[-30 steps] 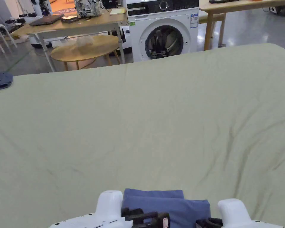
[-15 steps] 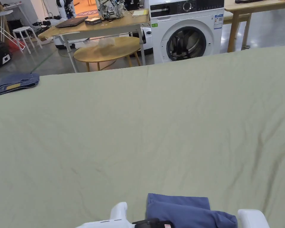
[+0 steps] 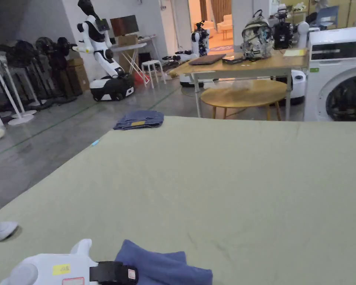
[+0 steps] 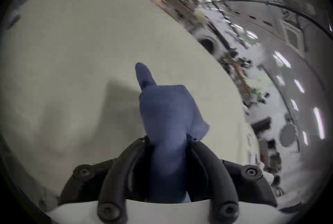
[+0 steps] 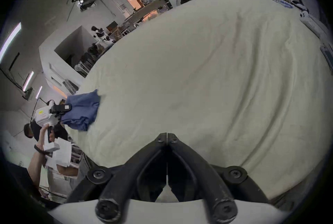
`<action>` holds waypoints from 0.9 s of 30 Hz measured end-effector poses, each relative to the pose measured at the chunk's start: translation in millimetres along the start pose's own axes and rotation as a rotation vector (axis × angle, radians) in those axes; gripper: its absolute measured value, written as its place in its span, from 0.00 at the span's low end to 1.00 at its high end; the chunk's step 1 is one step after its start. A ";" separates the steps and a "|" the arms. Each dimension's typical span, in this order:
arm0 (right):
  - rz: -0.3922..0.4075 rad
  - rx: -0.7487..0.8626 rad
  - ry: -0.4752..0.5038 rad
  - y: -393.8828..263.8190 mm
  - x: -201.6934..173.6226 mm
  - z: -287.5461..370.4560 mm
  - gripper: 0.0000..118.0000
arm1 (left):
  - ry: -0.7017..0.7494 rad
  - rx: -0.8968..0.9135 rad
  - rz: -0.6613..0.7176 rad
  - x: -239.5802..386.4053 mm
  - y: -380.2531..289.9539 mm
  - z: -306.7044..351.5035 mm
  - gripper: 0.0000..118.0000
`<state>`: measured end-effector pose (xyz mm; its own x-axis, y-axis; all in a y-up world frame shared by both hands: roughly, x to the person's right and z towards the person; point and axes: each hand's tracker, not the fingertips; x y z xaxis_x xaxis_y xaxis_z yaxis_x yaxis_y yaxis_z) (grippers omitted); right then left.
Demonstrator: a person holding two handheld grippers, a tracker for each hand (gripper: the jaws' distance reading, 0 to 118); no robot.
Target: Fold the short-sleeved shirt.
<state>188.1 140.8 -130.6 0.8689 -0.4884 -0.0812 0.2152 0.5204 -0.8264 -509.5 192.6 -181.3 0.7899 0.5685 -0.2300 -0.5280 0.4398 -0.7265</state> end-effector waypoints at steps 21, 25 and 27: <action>0.380 0.509 -0.073 87.2 -64.9 81.6 0.00 | 0.057 0.734 -0.490 193.0 -30.0 131.0 0.38; 0.486 0.662 -0.145 102.8 -90.3 100.2 0.00 | 0.026 0.873 -0.683 230.0 -59.6 122.0 0.38; 0.516 0.751 -0.192 103.0 -99.7 107.6 0.00 | 0.043 0.887 -0.719 253.7 -81.3 109.8 0.27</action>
<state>171.6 318.5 -147.6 0.9818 0.0191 -0.1888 -0.0444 0.9904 -0.1311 -300.4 377.4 -109.5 0.9993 -0.0303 0.0201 0.0301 0.9995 0.0103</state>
